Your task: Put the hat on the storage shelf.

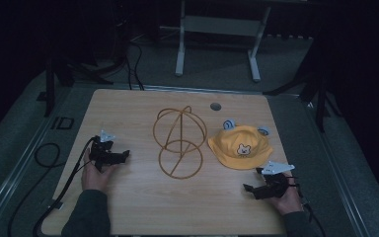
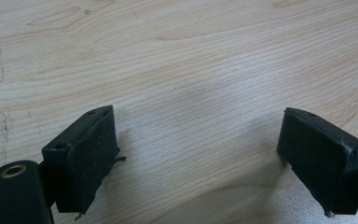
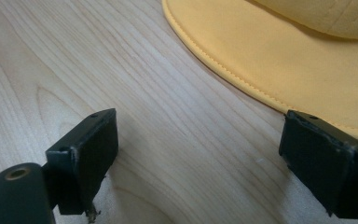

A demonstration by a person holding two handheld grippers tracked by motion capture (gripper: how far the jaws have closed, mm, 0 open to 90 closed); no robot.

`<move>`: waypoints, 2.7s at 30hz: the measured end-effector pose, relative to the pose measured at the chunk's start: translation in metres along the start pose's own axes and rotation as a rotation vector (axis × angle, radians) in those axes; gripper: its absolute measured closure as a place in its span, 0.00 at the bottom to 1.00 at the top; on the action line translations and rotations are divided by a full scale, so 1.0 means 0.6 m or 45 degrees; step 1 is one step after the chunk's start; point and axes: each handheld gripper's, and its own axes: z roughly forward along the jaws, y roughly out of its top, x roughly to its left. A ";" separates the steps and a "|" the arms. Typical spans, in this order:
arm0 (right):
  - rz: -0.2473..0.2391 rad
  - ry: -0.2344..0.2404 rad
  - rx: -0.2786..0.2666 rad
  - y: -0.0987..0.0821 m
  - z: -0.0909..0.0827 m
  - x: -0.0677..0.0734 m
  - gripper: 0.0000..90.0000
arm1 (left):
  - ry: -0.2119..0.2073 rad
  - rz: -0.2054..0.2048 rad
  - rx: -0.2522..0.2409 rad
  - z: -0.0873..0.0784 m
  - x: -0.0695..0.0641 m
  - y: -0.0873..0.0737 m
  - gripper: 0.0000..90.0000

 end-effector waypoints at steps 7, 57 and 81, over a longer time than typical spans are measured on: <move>-0.023 0.030 -0.009 0.000 -0.001 -0.001 0.17 | 0.010 -0.010 -0.005 -0.004 0.000 -0.004 0.15; -0.170 -0.051 0.215 0.093 -0.115 -0.044 0.41 | 0.024 -0.020 -0.010 -0.005 -0.002 -0.005 0.16; -0.211 -0.060 0.291 0.152 -0.163 -0.087 0.51 | 0.024 -0.020 -0.010 -0.005 -0.002 -0.005 0.16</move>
